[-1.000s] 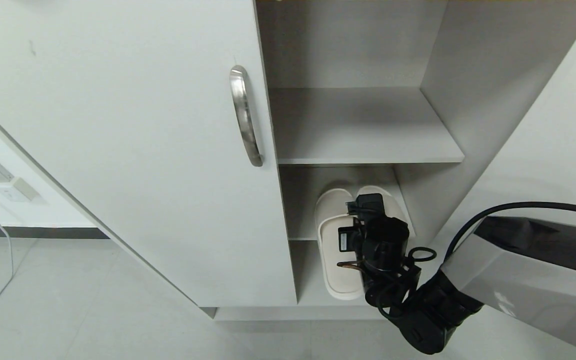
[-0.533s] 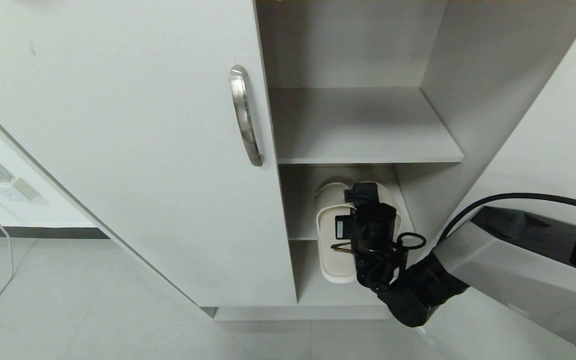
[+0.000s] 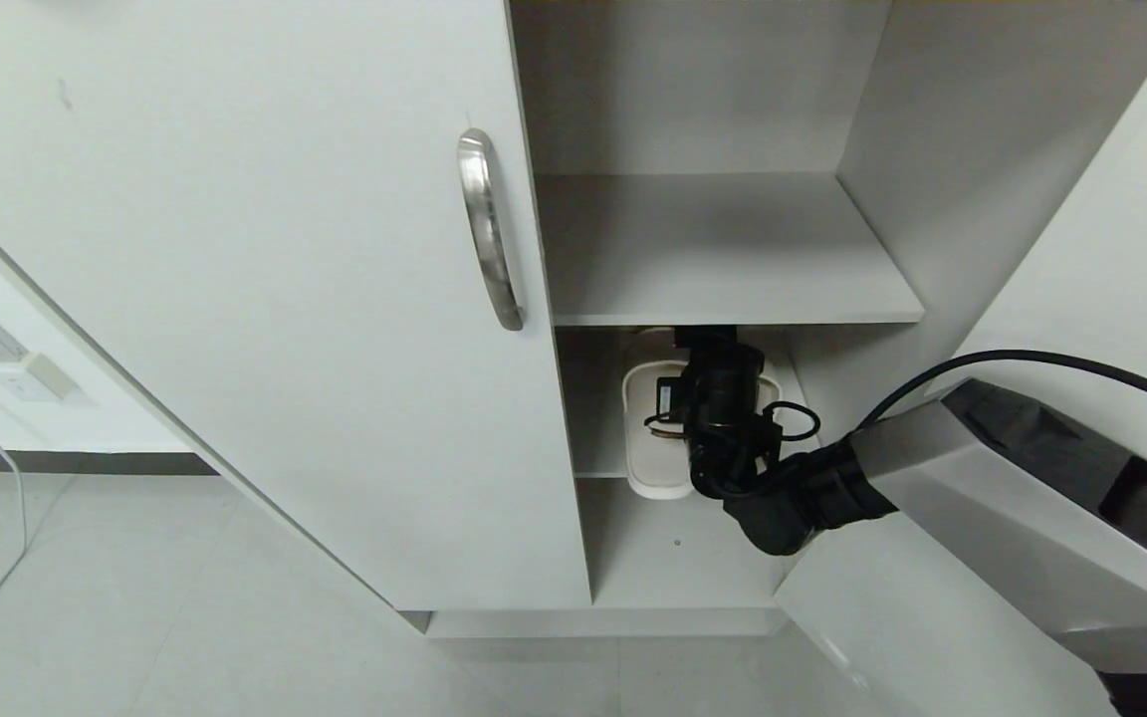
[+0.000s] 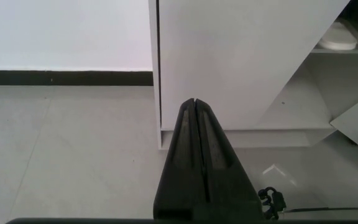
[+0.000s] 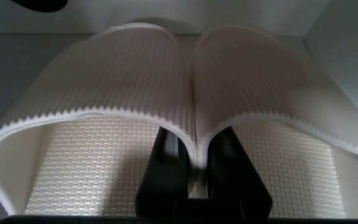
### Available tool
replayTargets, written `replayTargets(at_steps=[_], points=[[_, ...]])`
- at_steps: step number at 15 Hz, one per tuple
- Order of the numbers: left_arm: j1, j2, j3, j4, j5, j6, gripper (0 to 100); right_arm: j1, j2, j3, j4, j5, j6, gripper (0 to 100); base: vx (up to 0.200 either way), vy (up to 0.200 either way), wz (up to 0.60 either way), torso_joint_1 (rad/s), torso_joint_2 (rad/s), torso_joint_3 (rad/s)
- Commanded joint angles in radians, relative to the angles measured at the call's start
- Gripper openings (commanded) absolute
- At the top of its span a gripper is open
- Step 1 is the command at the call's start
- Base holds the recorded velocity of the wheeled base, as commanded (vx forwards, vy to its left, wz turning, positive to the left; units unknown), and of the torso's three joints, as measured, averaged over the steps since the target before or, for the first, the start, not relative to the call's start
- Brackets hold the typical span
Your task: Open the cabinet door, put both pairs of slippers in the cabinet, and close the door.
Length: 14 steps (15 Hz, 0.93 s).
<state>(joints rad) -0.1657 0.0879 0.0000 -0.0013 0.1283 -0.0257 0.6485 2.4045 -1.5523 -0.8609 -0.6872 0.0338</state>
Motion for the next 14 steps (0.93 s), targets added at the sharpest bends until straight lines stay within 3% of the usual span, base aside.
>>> replayTargets(at_steps=[1, 8, 9, 14], points=[[0.0, 0.001, 0.0, 0.0, 0.001, 0.0, 0, -0.01, 0.019, -0.028, 0.008, 0.014, 0.0, 0, 0.0, 0.0, 0.0, 0.0, 0.0, 0.0], [0.0, 0.001, 0.0, 0.0, 0.001, 0.0, 0, -0.015, 0.047, -0.031, 0.008, 0.023, -0.002, 0, 0.0, 0.0, 0.0, 0.0, 0.0, 0.0], [0.0, 0.001, 0.0, 0.0, 0.001, 0.0, 0, -0.015, 0.048, -0.031, 0.008, 0.023, -0.002, 100, 0.0, 0.0, 0.0, 0.0, 0.0, 0.0], [0.0, 0.001, 0.0, 0.0, 0.001, 0.0, 0, -0.017, 0.041, -0.005, -0.009, 0.026, -0.003, 100, 0.0, 0.0, 0.0, 0.0, 0.0, 0.0]])
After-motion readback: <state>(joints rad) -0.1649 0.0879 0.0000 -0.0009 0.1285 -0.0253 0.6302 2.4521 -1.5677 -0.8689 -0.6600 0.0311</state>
